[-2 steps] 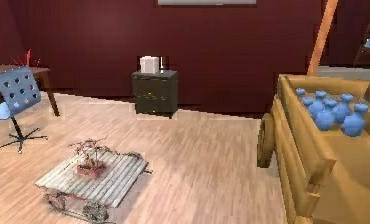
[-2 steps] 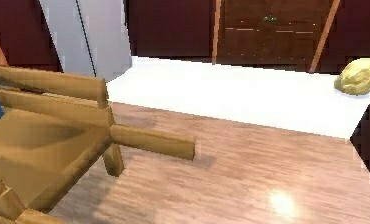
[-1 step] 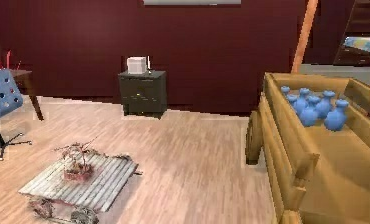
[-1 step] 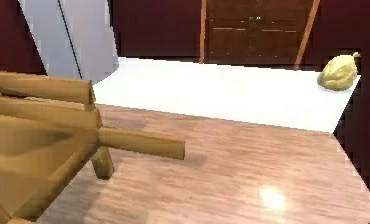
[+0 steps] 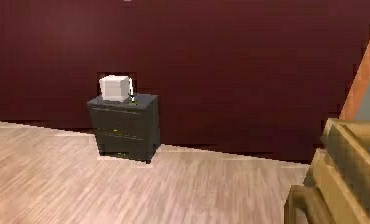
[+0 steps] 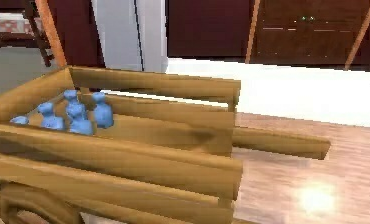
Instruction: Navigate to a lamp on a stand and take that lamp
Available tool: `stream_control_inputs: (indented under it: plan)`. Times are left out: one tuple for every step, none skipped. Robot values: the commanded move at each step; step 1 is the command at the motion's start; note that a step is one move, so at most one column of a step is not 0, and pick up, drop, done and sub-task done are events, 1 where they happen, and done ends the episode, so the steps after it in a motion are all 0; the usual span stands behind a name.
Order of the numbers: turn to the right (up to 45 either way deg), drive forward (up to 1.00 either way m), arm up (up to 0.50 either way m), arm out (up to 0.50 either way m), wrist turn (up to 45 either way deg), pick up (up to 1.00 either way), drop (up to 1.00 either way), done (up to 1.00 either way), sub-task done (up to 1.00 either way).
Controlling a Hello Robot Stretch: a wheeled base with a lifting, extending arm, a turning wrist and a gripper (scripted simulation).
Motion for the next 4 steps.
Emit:
stream_control_inputs:
  plan:
    - [0.0,1.0,0.0,0.0,0.0,0.0,0.0,0.0,0.0]
    - [12.0,0.0,0.0,0.0,0.0,0.0,0.0,0.0,0.0]
    - [0.0,0.3,0.0,0.0,0.0,0.0,0.0,0.0,0.0]
    - [-45.0,0.0,0.0,0.0,0.0,0.0,0.0,0.0,0.0]
